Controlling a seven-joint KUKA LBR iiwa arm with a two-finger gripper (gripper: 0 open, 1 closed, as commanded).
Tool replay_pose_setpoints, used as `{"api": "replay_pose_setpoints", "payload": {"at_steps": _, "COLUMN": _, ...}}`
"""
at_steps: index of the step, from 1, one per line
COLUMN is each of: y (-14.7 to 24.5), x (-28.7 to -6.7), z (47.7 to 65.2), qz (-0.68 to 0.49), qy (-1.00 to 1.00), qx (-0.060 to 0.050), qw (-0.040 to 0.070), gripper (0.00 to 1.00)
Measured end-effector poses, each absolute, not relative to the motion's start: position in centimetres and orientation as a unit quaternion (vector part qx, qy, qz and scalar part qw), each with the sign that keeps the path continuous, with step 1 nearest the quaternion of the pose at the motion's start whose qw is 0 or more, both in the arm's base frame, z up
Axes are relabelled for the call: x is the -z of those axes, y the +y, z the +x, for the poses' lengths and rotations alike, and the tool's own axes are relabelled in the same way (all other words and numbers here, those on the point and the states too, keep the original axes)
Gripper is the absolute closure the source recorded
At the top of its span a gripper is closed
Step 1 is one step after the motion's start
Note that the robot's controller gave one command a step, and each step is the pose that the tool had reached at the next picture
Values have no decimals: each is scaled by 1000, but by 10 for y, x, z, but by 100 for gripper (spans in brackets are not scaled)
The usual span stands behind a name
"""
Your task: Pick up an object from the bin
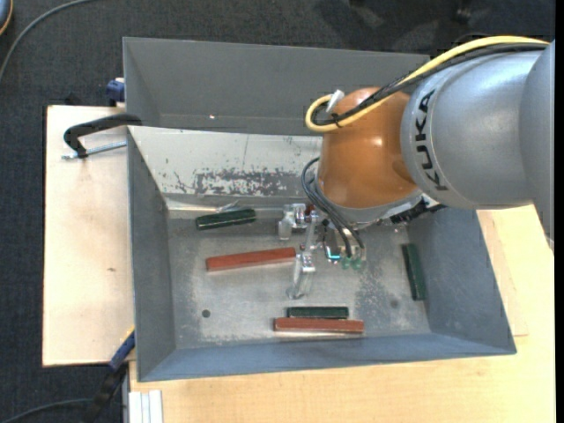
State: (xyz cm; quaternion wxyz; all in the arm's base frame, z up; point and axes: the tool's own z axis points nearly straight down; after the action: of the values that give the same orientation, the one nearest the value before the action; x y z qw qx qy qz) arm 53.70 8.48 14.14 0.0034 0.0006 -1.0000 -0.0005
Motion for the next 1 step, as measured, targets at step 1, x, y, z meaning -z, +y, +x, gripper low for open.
{"api": "replay_pose_setpoints", "payload": {"at_steps": 1, "y": 79, "x": -66, "z": 582, "qz": 28, "qy": -1000, "qx": 0, "qw": -1, "gripper": 0}}
